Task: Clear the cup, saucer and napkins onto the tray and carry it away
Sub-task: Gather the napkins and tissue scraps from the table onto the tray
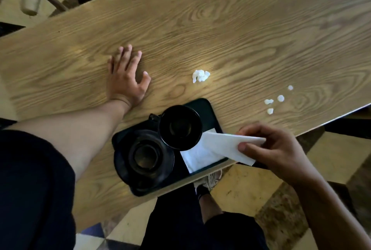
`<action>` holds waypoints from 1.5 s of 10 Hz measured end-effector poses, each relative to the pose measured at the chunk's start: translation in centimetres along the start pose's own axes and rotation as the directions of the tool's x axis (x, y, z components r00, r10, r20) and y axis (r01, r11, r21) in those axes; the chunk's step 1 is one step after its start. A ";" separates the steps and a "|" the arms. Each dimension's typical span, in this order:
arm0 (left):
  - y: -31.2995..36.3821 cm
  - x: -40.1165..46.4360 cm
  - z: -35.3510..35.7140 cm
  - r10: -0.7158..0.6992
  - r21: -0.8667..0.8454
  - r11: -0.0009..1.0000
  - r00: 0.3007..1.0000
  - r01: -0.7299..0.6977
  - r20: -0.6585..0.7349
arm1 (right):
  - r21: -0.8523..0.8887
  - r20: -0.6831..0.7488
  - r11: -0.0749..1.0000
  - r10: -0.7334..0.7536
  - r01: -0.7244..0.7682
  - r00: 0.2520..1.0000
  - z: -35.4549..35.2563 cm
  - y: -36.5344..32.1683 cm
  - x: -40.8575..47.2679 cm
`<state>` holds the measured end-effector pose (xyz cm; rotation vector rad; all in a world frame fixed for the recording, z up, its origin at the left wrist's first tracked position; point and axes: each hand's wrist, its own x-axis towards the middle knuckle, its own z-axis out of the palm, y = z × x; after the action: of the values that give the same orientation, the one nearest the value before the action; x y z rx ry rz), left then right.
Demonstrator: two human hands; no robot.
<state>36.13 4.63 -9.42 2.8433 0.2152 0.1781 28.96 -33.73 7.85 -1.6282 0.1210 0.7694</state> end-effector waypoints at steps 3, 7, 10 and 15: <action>0.1 0.0 -0.2 -0.002 0.008 1.000 1.000 0.002 -0.002 | -0.245 0.069 0.935 0.279 -0.255 0.958 5.0 4.3 0.3; 0.2 0.2 -0.3 0.006 0.021 1.000 1.000 -0.006 -0.023 | -0.389 -0.112 0.893 0.198 -0.226 0.974 7.4 5.7 2.6; 0.2 0.2 -0.1 0.007 0.014 1.000 1.000 -0.007 -0.003 | -0.374 -0.252 0.912 0.076 -0.170 0.965 7.0 6.3 3.1; 0.4 0.1 -0.4 -0.002 0.011 1.000 1.000 0.002 0.023 | -0.575 -0.340 0.817 -0.193 -0.041 0.921 6.6 6.8 2.9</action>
<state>36.22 4.43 -8.89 2.8539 0.2150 0.1441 25.17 -28.21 0.45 -2.3455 0.1051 0.4226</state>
